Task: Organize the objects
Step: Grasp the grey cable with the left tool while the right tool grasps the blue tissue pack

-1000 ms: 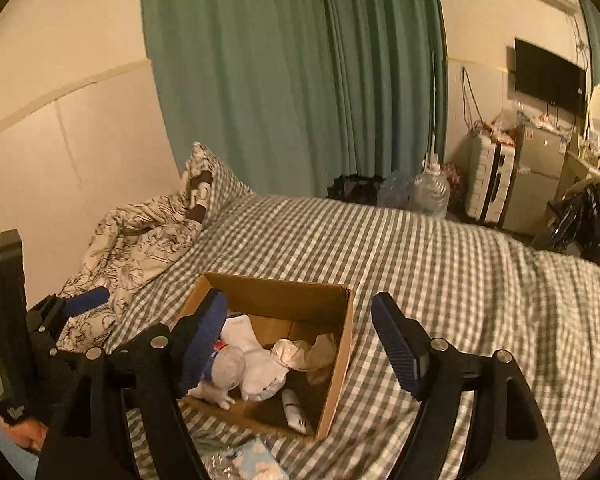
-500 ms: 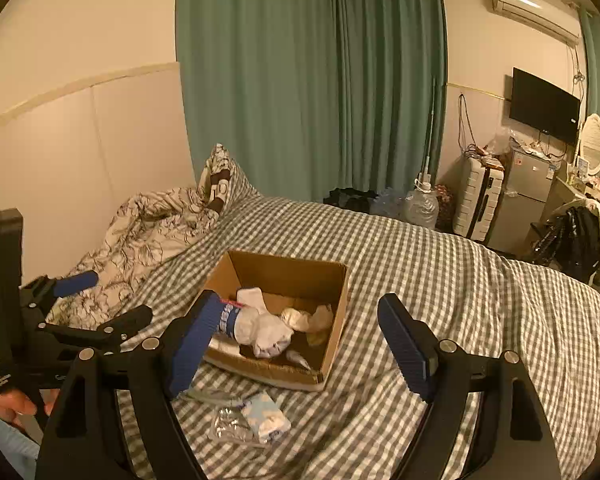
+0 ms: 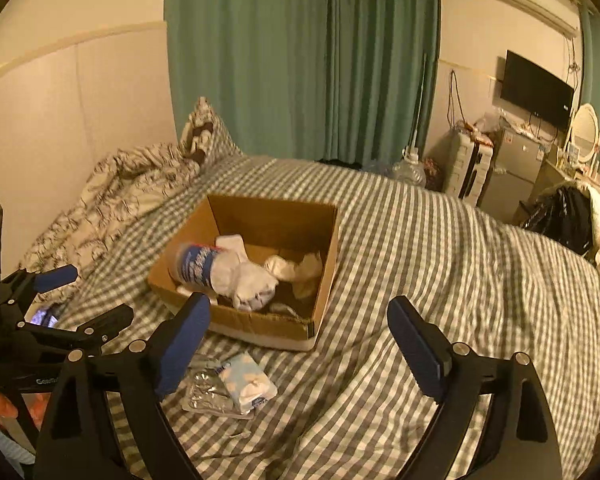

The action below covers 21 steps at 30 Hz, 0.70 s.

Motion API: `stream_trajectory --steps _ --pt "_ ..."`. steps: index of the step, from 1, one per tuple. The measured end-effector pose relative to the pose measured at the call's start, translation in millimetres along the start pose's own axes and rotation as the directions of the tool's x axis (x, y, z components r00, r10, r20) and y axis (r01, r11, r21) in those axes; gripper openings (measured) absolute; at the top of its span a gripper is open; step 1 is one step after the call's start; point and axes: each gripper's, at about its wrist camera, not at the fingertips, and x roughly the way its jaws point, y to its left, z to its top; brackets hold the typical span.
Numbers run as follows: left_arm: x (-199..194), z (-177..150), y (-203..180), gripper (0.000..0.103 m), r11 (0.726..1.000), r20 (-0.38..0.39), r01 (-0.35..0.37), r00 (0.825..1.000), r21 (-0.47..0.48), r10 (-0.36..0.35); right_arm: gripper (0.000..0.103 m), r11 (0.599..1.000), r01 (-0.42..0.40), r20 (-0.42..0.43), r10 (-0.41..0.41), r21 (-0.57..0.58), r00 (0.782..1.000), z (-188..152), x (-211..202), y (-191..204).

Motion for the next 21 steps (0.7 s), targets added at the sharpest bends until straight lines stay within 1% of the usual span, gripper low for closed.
stream_trajectory --steps 2,4,6,9,12,15,17,21 --pt "12.3 -6.1 0.8 0.103 1.0 -0.019 -0.015 1.0 0.011 0.015 0.091 1.0 -0.012 -0.01 0.012 0.001 1.0 -9.0 12.2 0.2" --pt "25.5 -12.6 2.4 0.103 1.0 -0.039 -0.022 0.999 0.019 0.022 0.091 1.0 -0.021 -0.038 0.021 0.004 0.999 -18.8 27.5 1.1" --pt "39.2 -19.3 3.6 0.103 1.0 -0.062 -0.016 0.998 0.022 0.017 0.091 0.999 -0.039 -0.069 0.038 -0.001 0.997 -28.2 41.5 3.7" --pt "58.6 -31.3 0.8 0.103 0.998 -0.098 -0.001 0.995 0.055 0.006 0.091 0.997 -0.07 -0.126 0.066 -0.023 0.99 -43.0 64.9 10.4" --pt "72.7 -46.4 -6.4 0.103 0.993 -0.133 0.025 0.991 0.114 -0.01 0.091 0.993 -0.11 -0.191 0.1 -0.046 0.976 -59.5 89.4 19.1" --pt "86.2 -55.9 -9.5 0.103 0.989 -0.186 0.056 0.982 0.133 -0.031 0.091 0.988 -0.144 -0.274 0.123 -0.059 0.954 -75.2 114.0 27.1" --pt "94.0 -58.6 -10.4 0.101 0.988 -0.214 0.062 0.976 0.139 -0.031 0.091 0.987 -0.15 -0.318 0.122 -0.065 0.94 -84.3 128.2 29.5" --pt "107.4 -61.8 -16.5 0.092 0.982 -0.272 0.083 0.962 0.169 -0.035 0.091 0.984 -0.175 -0.365 0.148 -0.042 0.919 -93.4 142.3 26.9"
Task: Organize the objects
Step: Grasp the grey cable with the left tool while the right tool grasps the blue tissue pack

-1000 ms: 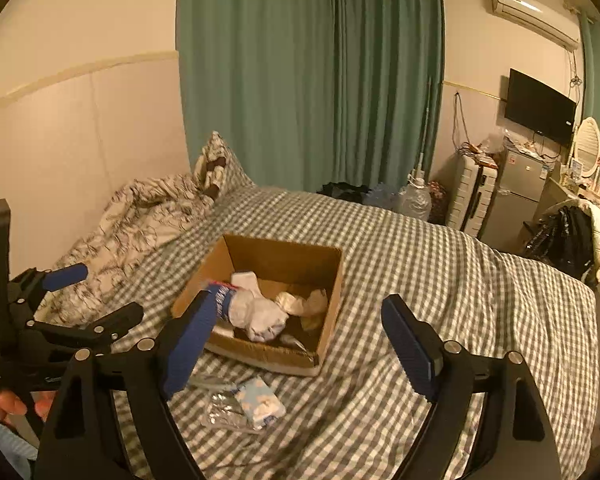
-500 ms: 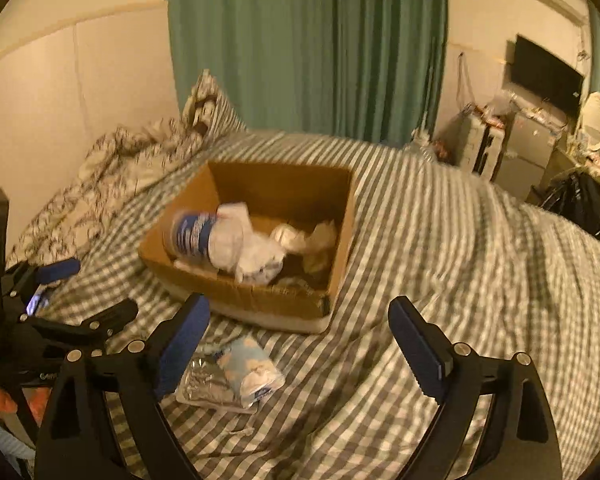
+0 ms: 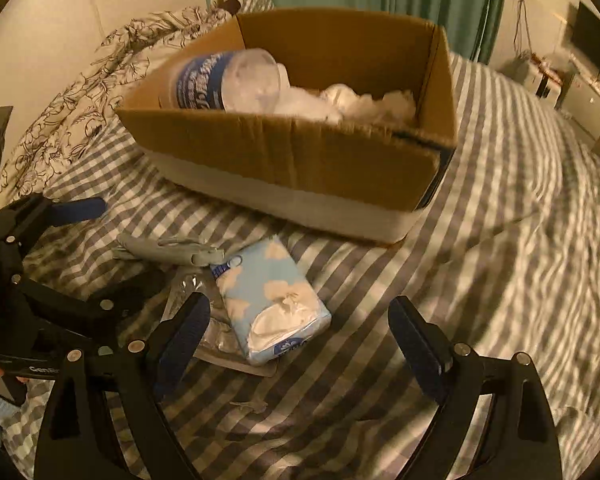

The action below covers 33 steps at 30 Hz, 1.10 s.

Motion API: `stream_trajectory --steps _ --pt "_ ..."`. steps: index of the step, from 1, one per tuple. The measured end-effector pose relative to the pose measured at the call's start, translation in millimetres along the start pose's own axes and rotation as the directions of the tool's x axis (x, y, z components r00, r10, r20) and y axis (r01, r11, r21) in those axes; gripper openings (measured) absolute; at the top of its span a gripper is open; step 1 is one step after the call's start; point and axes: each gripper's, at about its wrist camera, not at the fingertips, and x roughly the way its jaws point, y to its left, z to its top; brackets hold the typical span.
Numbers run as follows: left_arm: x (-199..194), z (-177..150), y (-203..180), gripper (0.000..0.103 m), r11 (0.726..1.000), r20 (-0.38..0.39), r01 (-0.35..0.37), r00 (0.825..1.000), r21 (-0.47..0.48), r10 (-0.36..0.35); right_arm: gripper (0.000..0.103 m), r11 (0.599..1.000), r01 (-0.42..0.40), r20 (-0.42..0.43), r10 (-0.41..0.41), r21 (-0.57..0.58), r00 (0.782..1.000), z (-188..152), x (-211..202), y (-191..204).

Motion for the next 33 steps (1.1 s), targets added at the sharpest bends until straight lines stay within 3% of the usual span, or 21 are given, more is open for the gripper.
stream_trajectory --steps 5,7,8,10,20,26,33 --pt "19.6 -0.7 -15.8 0.076 0.996 -0.07 0.009 0.998 0.09 -0.003 0.085 0.999 -0.032 -0.035 0.033 0.008 0.999 -0.6 12.5 -0.6" --pt "22.0 0.8 -18.2 0.065 0.994 -0.068 0.017 0.998 0.11 -0.01 0.077 0.999 -0.049 -0.06 0.05 0.008 0.997 -0.6 18.3 1.4" --pt "21.5 1.5 -18.3 0.053 0.993 -0.06 0.015 0.998 0.114 -0.008 0.075 0.999 -0.052 -0.068 0.053 0.007 0.996 -0.5 20.0 2.2" --pt "19.5 1.7 -17.2 0.043 0.993 -0.051 0.035 0.998 0.115 -0.029 0.061 0.999 -0.048 -0.081 0.048 -0.007 0.996 -0.9 23.8 6.9" --pt "-14.9 -5.3 -14.6 0.01 0.991 0.02 -0.008 1.0 0.135 0.005 0.058 1.0 -0.014 -0.061 0.013 -0.015 0.998 -9.4 7.4 14.5" --pt "-44.7 -3.7 -15.1 0.008 0.988 0.042 -0.049 0.998 0.148 0.044 0.057 0.999 0.029 -0.004 -0.029 -0.018 1.0 -11.5 -20.2 20.8" --pt "-96.0 4.8 -18.1 0.008 0.991 0.114 -0.043 0.993 0.127 0.029 0.057 0.998 0.056 0.082 -0.053 -0.037 0.995 -18.4 -67.3 37.4"
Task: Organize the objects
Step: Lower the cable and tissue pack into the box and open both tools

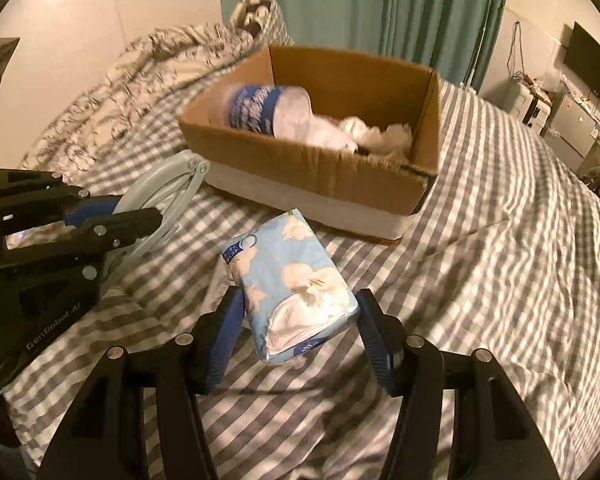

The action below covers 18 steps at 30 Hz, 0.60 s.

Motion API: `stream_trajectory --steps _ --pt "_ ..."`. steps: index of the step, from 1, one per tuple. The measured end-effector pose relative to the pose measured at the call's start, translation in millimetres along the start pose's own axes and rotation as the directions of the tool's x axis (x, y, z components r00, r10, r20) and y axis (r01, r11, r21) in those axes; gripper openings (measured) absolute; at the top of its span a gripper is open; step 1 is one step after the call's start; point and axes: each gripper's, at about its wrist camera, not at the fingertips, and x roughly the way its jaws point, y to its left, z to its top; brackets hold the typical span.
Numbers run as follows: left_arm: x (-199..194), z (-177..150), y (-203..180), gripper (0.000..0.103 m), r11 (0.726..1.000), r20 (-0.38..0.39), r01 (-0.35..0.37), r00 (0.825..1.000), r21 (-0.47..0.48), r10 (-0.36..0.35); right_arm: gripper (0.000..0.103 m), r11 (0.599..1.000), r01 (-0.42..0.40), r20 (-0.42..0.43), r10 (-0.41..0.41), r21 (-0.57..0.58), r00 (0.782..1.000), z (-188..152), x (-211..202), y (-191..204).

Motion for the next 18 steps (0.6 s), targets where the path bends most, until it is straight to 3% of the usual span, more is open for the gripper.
stream_trajectory --steps 6,10,18 --pt "-32.5 15.2 1.9 0.008 0.998 0.017 0.016 1.0 -0.056 -0.015 0.057 1.0 0.022 0.071 -0.023 0.017 0.997 1.6 -43.5 -1.0" --pt "-46.6 23.4 -4.9 0.008 0.999 0.035 -0.01 0.999 -0.045 0.011 0.057 0.999 0.04 0.125 -0.043 0.024 0.991 9.1 -73.7 -8.5" --pt "-73.7 45.4 -0.4 0.008 0.997 0.097 0.0 0.995 -0.082 0.008 0.057 0.995 0.033 0.182 -0.049 0.091 0.982 30.6 -103.7 -30.2"
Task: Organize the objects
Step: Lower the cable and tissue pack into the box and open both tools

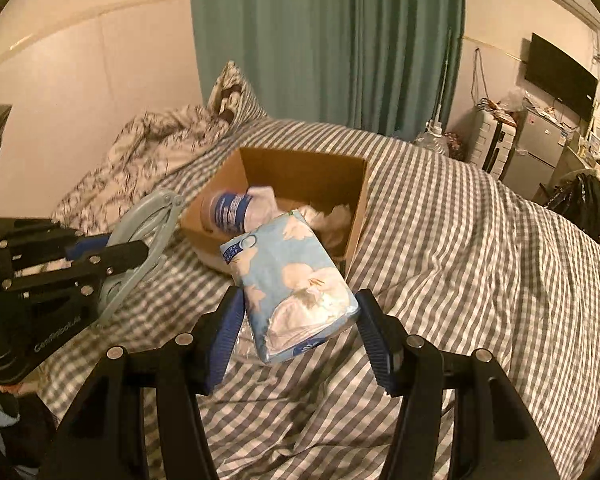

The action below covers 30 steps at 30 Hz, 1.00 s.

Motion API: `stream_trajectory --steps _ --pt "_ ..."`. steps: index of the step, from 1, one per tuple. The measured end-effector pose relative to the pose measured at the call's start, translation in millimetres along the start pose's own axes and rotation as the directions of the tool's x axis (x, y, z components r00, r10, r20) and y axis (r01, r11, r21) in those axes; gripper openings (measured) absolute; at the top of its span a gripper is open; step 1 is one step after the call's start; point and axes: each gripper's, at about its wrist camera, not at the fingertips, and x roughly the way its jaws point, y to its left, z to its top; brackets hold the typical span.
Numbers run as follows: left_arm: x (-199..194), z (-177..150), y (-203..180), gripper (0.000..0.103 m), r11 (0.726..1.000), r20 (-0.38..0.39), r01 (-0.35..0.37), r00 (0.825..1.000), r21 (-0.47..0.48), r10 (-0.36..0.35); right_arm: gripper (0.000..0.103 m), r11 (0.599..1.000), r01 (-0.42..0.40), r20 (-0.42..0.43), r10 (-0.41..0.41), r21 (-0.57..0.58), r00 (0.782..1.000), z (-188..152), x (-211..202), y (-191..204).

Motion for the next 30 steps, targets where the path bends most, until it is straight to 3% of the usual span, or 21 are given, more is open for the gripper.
stream_trajectory --steps 12,17,23,30 --pt "9.0 51.1 26.9 0.008 0.998 0.066 0.032 0.997 -0.061 -0.028 0.057 0.999 0.033 0.091 -0.03 -0.024 0.995 55.4 -13.1 1.0" --pt "39.5 74.9 38.7 0.008 0.997 0.052 0.009 0.999 -0.073 -0.005 0.057 1.0 0.021 0.094 -0.019 -0.012 0.995 85.6 17.7 -6.2" --pt "83.4 96.3 49.7 0.008 0.997 0.036 0.032 0.999 -0.075 -0.029 0.057 1.0 0.016 0.065 -0.017 0.009 0.998 113.7 69.8 -14.9" --pt "131.6 106.4 56.3 0.008 0.995 0.02 0.068 0.998 -0.077 -0.066 0.057 1.0 0.028 0.024 -0.028 0.009 0.999 123.4 128.5 -23.5"
